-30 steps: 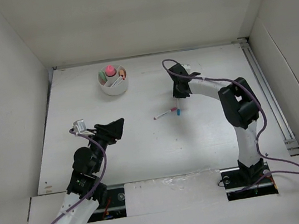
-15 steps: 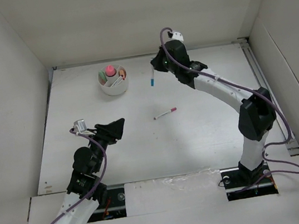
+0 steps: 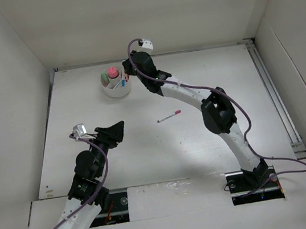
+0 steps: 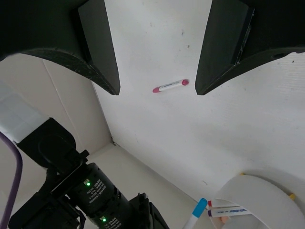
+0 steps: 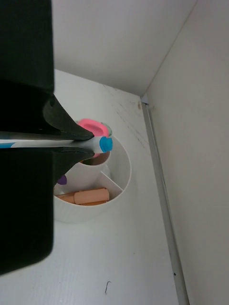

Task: Sort the stationery into containers
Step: Place the stationery into the container

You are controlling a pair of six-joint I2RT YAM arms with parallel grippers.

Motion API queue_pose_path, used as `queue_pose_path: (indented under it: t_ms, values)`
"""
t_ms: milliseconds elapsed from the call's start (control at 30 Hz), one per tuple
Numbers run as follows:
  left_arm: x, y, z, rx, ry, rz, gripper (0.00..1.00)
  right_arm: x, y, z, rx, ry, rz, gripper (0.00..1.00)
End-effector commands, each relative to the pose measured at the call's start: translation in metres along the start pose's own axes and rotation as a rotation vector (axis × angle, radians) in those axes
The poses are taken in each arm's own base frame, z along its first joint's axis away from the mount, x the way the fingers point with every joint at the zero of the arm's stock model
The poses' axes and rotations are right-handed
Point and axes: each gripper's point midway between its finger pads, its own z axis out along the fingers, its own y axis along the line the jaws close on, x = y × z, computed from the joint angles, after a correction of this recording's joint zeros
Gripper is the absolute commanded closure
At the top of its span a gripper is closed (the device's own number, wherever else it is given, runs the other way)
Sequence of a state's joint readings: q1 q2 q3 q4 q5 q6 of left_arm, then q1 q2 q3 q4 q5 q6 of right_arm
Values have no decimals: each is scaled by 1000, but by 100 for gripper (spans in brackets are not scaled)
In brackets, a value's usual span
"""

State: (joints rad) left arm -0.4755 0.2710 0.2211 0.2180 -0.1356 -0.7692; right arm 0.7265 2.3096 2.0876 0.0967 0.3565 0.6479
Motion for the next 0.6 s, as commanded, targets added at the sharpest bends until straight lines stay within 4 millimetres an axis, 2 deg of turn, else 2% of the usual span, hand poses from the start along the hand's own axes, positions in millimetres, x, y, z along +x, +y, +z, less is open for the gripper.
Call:
queue_pose_path:
  t_ms: [0,67,100,133,200,333,367,400,433,467,567]
  values:
    - [-13,0,-1,-22,-51,-24,39,-39,22,11,-31,-143,29,100]
    - [-16,-1,-2,-20,-65,-36,37,-37,22,16,-39,-154,35,100]
    - [-14,3,-1,-35,-68,-34,36,-41,24,18,-46,-179,35,100]
    - [-14,3,-1,-35,-68,-43,36,-31,19,23,-40,-171,31,100]
    - [-16,5,-2,-45,-76,-43,35,-29,23,24,-38,-189,38,100]
    - [-21,9,-4,-66,-104,-44,35,-21,20,31,-26,-230,43,99]
    - [-21,9,-4,-66,-104,-44,35,-20,25,28,-29,-237,48,99]
    - [-21,9,-4,-66,-104,-44,35,-14,20,31,-19,-240,34,99]
    - [-21,9,-4,-66,-104,-44,35,-19,29,28,-35,-262,48,99]
    - [-21,9,-4,-66,-104,-44,35,-4,20,34,-20,-244,24,98]
    - [-21,9,-4,-66,-104,-44,35,6,19,38,-9,-251,6,98]
